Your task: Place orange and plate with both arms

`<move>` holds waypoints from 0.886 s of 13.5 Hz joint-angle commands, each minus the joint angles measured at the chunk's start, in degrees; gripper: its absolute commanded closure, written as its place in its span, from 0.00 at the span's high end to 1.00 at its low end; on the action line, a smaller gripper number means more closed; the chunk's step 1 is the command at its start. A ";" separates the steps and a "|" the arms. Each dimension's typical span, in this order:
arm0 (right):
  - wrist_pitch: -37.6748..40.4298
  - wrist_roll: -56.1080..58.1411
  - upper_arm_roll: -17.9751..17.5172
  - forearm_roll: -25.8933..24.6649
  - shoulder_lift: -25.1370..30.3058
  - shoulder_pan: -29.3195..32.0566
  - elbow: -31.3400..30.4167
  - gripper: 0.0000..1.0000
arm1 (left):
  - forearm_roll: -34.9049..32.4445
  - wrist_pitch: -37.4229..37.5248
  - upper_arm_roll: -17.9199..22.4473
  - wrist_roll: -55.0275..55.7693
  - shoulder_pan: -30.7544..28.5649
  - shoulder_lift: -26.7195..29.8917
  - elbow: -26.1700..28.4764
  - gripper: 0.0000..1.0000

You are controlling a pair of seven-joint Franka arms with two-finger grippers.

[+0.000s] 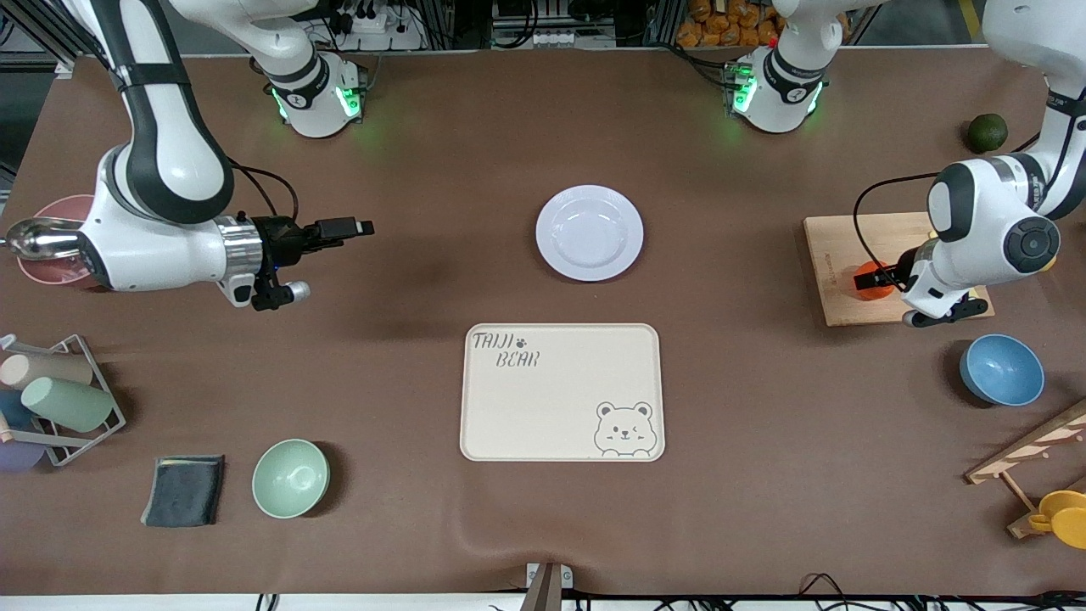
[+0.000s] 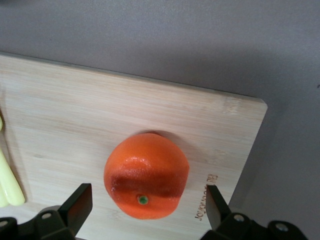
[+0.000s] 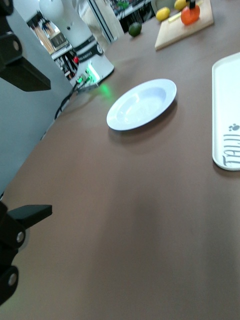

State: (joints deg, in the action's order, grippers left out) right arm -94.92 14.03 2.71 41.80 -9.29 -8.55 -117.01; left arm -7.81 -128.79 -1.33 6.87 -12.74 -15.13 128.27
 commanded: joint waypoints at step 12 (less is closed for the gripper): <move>-7.73 4.78 -0.42 4.43 0.94 -1.12 -6.48 1.00 | -1.42 -2.16 -0.43 -0.45 -1.06 -3.59 -1.35 0.39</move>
State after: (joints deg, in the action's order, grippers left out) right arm -101.06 17.95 2.51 44.97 -9.32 -8.92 -122.27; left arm -7.86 -130.53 -1.34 6.85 -13.48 -18.22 127.88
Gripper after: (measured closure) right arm 0.000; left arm 0.247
